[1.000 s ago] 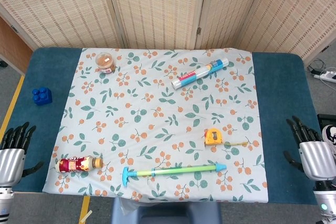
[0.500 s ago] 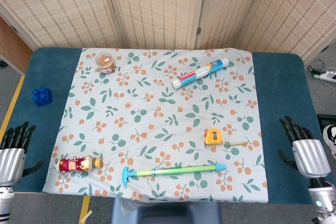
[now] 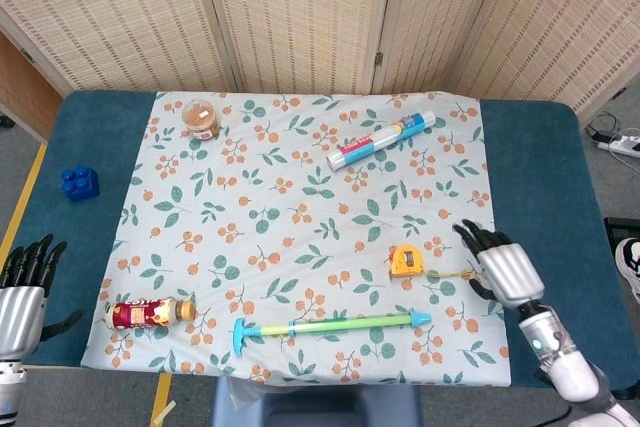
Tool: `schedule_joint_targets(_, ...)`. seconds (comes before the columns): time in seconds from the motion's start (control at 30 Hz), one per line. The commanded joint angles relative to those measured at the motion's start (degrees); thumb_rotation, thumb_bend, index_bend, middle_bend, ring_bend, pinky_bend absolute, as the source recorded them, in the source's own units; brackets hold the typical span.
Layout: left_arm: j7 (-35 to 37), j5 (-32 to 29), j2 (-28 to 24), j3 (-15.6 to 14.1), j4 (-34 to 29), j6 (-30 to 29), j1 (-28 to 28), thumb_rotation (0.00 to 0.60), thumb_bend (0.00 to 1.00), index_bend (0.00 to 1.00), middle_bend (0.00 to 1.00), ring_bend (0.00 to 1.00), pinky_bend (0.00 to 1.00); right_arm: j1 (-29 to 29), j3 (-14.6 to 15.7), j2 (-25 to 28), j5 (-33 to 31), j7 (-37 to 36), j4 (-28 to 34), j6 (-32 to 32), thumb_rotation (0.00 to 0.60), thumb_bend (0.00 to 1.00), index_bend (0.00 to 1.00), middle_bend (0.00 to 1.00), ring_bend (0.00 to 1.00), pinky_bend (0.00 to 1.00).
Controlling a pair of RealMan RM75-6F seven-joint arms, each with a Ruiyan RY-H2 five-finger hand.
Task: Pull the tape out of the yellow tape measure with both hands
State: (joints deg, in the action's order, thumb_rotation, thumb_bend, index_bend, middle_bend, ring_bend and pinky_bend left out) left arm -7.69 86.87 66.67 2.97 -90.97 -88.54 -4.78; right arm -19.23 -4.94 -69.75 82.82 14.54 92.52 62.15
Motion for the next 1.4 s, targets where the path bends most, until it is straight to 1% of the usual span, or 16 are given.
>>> schedule_joint_targets(0.03,-0.2,-0.1,-0.3,-0.1,-0.3,0.0,0.1,0.600,0.17,0.01,0.00,0.02,0.00,-3.7,-0.1,-3.7,-0.5,2.4,-3.2,-4.3,0.600,0.33,0.00,0.10,0.19,0.22)
schedule_joint_targets(0.17,-0.2,0.0,-0.3,-0.2,-0.5,-0.2,0.3,0.600,0.17,0.01,0.00,0.02,0.00,-6.6,0.3,-7.2,-0.8,4.3,-6.6,-7.6,0.600,0.33,0.02,0.13,0.19,0.22)
schedule_joint_targets(0.4,0.1,-0.1,-0.5,-0.3,-0.4,0.0,0.5,0.600,0.17,0.01,0.00,0.01,0.00,-9.3,0.6,-10.8,-1.6,5.7,-10.0,-9.9,0.600,0.33,0.07,0.17,0.20,0.22)
schedule_joint_targets(0.63,0.1,-0.4,-0.2,-0.2,-0.1,0.5,0.3,0.600,0.17,0.01,0.00,0.01,0.00,-10.9,0.9,-12.6,-2.7,6.0,-11.8,-11.2,0.600,0.33,0.08,0.18,0.20,0.22)
schedule_joint_targets(0.9,0.1,-0.4,-0.1,0.1,0.2,0.8,0.0,0.600,0.17,0.01,0.00,0.01,0.00,-12.5,1.2,-14.9,-3.6,6.8,-13.7,-12.2,0.600,0.33,0.13,0.23,0.20,0.22)
schedule_joint_targets(1.17,0.4,-0.9,0.1,0.1,0.8,1.1,0.0,0.600,0.17,0.01,0.00,0.01,0.00,-13.4,1.4,-15.7,-5.0,7.5,-14.6,-12.4,0.600,0.33,0.17,0.25,0.21,0.22)
schedule_joint_targets(1.3,0.5,-0.9,0.2,0.2,1.0,1.0,-0.1,0.600,0.17,0.01,0.00,0.01,0.00,-13.8,1.5,-16.2,-5.6,8.1,-14.9,-12.5,0.600,0.33,0.22,0.27,0.23,0.22)
schedule_joint_targets(1.4,0.6,-0.8,0.2,0.4,1.1,1.1,-0.3,0.600,0.17,0.01,0.00,0.01,0.00,-14.1,1.5,-16.7,-6.2,8.5,-15.3,-12.7,0.600,0.33,0.30,0.32,0.24,0.22)
